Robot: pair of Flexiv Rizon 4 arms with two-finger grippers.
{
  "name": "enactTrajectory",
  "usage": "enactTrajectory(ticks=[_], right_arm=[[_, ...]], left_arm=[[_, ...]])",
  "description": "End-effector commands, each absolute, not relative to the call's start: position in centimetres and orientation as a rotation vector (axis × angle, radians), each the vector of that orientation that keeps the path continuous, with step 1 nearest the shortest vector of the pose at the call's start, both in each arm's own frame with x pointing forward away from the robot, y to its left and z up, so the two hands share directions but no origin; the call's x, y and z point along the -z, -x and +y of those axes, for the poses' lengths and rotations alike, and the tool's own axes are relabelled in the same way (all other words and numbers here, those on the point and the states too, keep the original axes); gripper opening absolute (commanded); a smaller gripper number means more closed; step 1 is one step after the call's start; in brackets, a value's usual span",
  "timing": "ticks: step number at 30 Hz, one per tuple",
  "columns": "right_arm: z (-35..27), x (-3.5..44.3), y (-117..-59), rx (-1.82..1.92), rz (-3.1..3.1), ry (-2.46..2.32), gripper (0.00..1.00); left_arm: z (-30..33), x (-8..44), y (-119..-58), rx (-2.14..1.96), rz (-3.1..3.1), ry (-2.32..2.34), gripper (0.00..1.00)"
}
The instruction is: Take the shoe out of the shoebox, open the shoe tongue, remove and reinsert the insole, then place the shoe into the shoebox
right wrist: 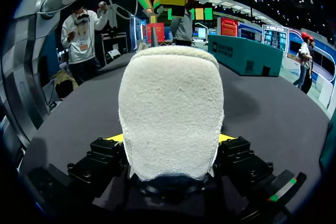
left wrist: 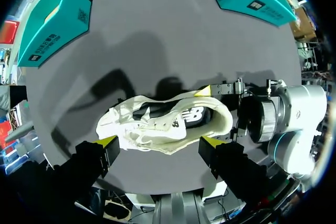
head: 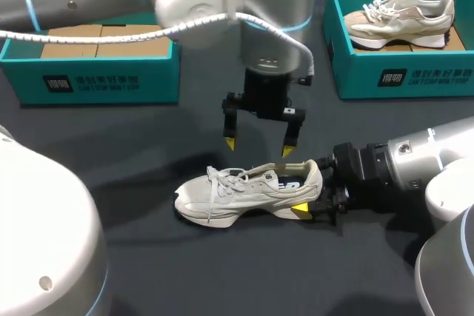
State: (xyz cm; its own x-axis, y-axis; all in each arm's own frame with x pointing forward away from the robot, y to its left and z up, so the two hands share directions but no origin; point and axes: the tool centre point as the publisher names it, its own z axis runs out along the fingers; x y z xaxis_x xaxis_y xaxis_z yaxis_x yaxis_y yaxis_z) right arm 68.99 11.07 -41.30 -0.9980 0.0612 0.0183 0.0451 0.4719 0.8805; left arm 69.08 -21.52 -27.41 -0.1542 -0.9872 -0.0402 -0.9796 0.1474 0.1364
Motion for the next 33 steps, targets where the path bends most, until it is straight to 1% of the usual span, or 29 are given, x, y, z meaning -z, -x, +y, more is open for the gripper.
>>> enactTrajectory(ticks=[1, 6, 14, 23, 33], right_arm=[[11.4, 41.6, -69.1, -1.598, 2.682, -0.098, 0.0], [11.4, 41.6, -69.1, -1.598, 2.682, -0.098, 0.0], [11.4, 41.6, -69.1, -1.598, 2.682, -0.098, 0.0], [11.4, 41.6, -69.1, -1.598, 2.682, -0.098, 0.0], [11.4, 41.6, -69.1, -1.598, 2.682, -0.098, 0.0]], left_arm=[[-23.6, 27.4, -69.0, 0.308, -2.384, -2.034, 1.0], [-24.9, 29.4, -68.3, 0.375, -2.298, -2.112, 1.0], [-23.6, 30.7, -68.0, 0.371, -2.22, -2.183, 1.0], [-22.9, 32.3, -67.0, 0.461, -2.22, -2.191, 1.0], [-23.1, 33.7, -67.6, 0.526, -2.167, -2.316, 1.0]])
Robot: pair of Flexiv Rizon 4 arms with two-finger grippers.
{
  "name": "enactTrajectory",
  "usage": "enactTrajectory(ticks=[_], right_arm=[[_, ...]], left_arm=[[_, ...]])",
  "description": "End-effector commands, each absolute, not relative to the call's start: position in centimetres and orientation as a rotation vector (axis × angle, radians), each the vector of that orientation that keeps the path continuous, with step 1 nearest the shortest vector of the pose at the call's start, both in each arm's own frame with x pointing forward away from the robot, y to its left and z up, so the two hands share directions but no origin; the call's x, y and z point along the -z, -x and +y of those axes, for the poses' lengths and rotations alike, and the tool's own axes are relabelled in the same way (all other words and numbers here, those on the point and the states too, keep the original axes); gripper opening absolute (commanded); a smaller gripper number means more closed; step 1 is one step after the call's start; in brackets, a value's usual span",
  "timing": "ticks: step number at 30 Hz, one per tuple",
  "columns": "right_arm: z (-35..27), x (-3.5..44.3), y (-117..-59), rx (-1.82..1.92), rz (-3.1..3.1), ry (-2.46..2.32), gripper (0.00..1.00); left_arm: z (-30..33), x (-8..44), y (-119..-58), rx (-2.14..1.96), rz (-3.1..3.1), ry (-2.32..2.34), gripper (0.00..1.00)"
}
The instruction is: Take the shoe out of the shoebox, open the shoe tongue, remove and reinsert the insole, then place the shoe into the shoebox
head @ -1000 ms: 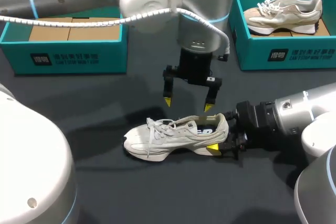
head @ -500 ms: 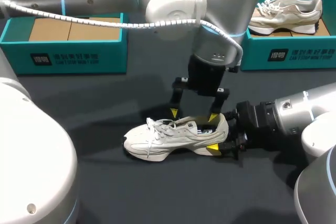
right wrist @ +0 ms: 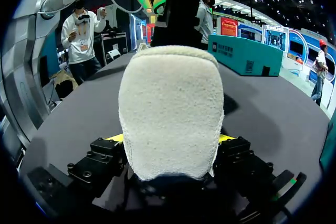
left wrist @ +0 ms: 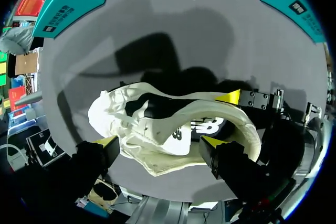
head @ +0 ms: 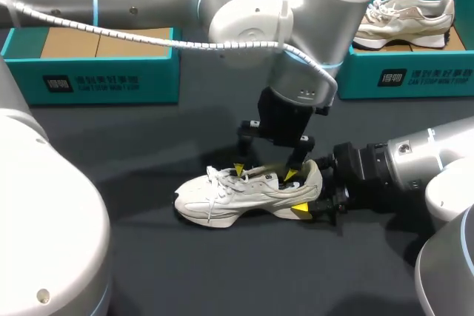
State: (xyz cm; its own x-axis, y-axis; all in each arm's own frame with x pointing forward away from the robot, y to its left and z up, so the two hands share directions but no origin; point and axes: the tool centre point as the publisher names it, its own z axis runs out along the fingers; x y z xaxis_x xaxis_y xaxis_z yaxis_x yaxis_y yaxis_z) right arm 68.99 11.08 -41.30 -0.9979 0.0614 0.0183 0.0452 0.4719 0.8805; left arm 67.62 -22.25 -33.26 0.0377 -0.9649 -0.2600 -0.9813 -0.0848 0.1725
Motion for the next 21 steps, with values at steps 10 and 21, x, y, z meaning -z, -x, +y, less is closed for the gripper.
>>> enactTrajectory(ticks=[10, 21], right_arm=[[11.4, 41.6, -69.1, -1.598, 2.682, -0.098, 0.0], [11.4, 41.6, -69.1, -1.598, 2.682, -0.098, 0.0]], left_arm=[[-22.8, 35.4, -67.9, -0.514, 1.989, 2.199, 1.0], [-21.6, 35.7, -67.2, -0.643, 1.945, 2.17, 1.0]])
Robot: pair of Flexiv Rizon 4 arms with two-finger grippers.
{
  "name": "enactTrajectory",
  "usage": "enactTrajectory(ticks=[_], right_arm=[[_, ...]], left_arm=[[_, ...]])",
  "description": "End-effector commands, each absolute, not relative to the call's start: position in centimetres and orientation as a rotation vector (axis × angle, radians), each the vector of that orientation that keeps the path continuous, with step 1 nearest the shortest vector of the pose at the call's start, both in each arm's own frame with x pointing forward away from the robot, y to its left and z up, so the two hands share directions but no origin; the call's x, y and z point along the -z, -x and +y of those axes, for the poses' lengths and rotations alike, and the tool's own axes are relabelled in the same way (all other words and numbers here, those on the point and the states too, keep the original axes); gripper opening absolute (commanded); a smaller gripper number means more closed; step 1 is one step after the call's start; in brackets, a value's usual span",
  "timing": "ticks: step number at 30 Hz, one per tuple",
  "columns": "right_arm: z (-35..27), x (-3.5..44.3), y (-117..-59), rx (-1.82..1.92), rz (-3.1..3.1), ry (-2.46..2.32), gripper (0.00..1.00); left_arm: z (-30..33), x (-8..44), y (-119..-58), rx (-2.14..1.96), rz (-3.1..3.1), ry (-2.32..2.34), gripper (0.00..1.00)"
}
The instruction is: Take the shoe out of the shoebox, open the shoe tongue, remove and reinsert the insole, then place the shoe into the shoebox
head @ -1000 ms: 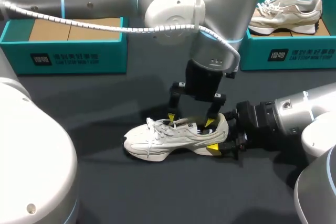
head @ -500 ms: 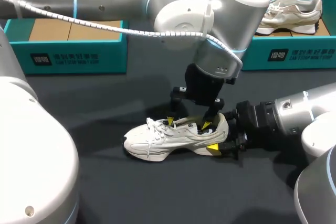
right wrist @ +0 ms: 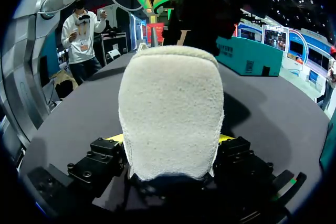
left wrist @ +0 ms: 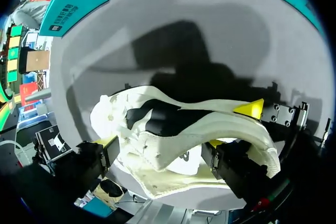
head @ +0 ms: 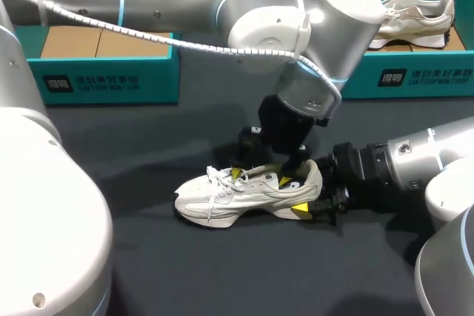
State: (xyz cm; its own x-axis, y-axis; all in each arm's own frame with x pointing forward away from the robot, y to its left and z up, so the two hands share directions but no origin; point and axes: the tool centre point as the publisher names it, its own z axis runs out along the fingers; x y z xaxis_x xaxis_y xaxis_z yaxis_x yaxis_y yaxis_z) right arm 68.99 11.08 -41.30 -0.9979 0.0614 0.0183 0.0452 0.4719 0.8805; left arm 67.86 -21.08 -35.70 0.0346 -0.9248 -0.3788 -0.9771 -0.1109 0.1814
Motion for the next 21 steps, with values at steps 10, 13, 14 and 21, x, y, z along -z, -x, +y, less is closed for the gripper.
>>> enactTrajectory(ticks=[10, 13, 14, 21], right_arm=[[11.4, 41.6, -69.1, -1.598, 2.682, -0.098, 0.0], [11.4, 41.6, -69.1, -1.598, 2.682, -0.098, 0.0], [11.4, 41.6, -69.1, -1.598, 2.682, -0.098, 0.0], [11.4, 41.6, -69.1, -1.598, 2.682, -0.098, 0.0]], left_arm=[[-19.6, 34.7, -66.0, -0.69, 1.918, 2.154, 0.84], [-19.1, 34.3, -65.8, -0.681, 1.918, 2.175, 0.8], [-19.0, 34.1, -65.7, -0.672, 1.911, 2.188, 0.77], [-18.1, 33.1, -65.4, -0.598, 1.928, 2.245, 0.59]])
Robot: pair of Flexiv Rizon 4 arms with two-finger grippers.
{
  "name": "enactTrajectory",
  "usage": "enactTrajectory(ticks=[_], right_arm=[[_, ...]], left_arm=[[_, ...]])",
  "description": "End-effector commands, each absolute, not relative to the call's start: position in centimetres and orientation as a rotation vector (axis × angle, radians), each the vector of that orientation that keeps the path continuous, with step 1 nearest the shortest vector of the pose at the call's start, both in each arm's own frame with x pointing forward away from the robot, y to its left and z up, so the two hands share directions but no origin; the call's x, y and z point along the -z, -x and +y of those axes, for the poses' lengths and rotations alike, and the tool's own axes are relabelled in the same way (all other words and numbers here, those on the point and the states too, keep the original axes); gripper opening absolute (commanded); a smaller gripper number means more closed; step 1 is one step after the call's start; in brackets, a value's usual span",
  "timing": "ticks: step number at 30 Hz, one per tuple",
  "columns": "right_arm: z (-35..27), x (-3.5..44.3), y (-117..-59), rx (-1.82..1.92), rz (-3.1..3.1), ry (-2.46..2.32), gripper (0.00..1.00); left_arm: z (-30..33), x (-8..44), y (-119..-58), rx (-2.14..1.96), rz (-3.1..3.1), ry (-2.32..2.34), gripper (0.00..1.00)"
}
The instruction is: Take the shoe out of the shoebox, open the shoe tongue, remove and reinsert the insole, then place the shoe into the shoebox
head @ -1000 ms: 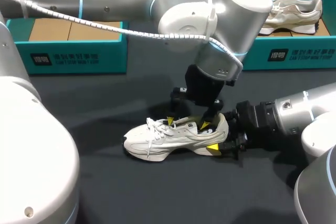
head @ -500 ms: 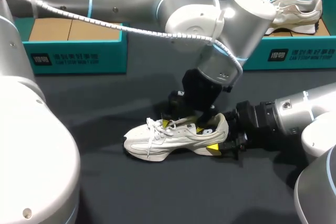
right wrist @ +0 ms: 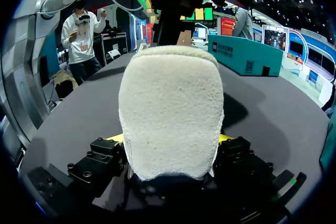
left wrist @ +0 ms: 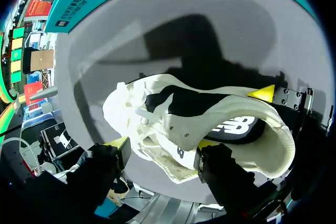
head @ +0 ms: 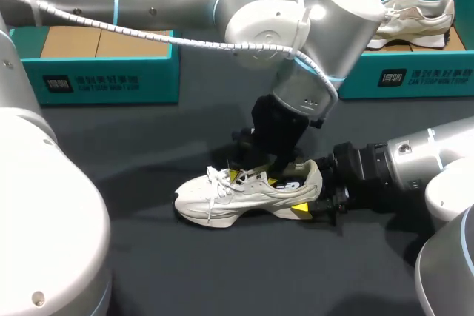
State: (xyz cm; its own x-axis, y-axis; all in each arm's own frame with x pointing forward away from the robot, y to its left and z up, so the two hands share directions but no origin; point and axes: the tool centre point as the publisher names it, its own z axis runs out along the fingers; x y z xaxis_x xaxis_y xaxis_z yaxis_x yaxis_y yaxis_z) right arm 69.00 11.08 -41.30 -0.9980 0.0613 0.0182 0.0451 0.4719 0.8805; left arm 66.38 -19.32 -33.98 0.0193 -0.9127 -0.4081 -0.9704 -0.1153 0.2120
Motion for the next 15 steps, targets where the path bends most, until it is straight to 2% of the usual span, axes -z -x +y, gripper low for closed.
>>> enactTrajectory(ticks=[1, 3, 11, 13, 14, 15], right_arm=[[11.37, 41.61, -69.12, -1.598, 2.682, -0.098, 0.0], [11.37, 41.61, -69.12, -1.598, 2.682, -0.098, 0.0], [11.37, 41.61, -69.12, -1.598, 2.682, -0.098, 0.0], [11.37, 41.61, -69.12, -1.598, 2.682, -0.098, 0.0], [11.37, 41.61, -69.12, -1.598, 2.682, -0.098, 0.0], [11.37, 41.61, -69.12, -1.598, 2.682, -0.098, 0.0]], left_arm=[[-18.03, 32.92, -65.35, -0.584, 1.933, 2.255, 0.56], [-17.85, 32.67, -65.26, -0.559, 1.941, 2.269, 0.5], [-17.62, 32.25, -65.09, -0.489, 1.976, 2.314, 0.38], [-17.58, 32.26, -65.07, -0.471, 1.983, 2.324, 0.27], [-17.54, 32.24, -65.06, -0.462, 1.986, 2.328, 0.18], [-17.48, 32.19, -65.06, -0.443, 1.989, 2.337, 0.15]])
